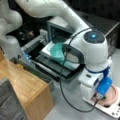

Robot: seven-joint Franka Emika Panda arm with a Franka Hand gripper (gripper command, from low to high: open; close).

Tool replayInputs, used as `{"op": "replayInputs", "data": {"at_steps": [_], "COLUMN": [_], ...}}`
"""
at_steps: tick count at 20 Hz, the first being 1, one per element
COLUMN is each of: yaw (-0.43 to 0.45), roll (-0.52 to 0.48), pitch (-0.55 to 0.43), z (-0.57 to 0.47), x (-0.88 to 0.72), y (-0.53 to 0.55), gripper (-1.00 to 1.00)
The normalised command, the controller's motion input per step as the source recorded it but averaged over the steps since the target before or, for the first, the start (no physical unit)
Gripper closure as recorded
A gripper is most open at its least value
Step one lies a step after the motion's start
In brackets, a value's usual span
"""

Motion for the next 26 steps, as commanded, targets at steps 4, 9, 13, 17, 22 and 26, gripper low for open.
{"op": "replayInputs", "data": {"at_steps": [4,9,13,17,22,26], "yaw": [0.111,0.103,0.078,0.061,0.052,0.039], "roll": [-0.317,-0.303,-0.280,-0.292,-0.295,-0.293], "pitch": [-0.129,-0.146,-0.156,-0.151,-0.142,-0.125], "z": [-0.13,-0.10,-0.13,-0.15,-0.15,-0.15], "x": [-0.22,-0.16,-0.10,-0.06,-0.03,-0.01], "y": [0.04,0.03,0.03,0.04,0.07,0.11], "gripper": [-1.00,-1.00,-1.00,-1.00,-1.00,-1.00]}}
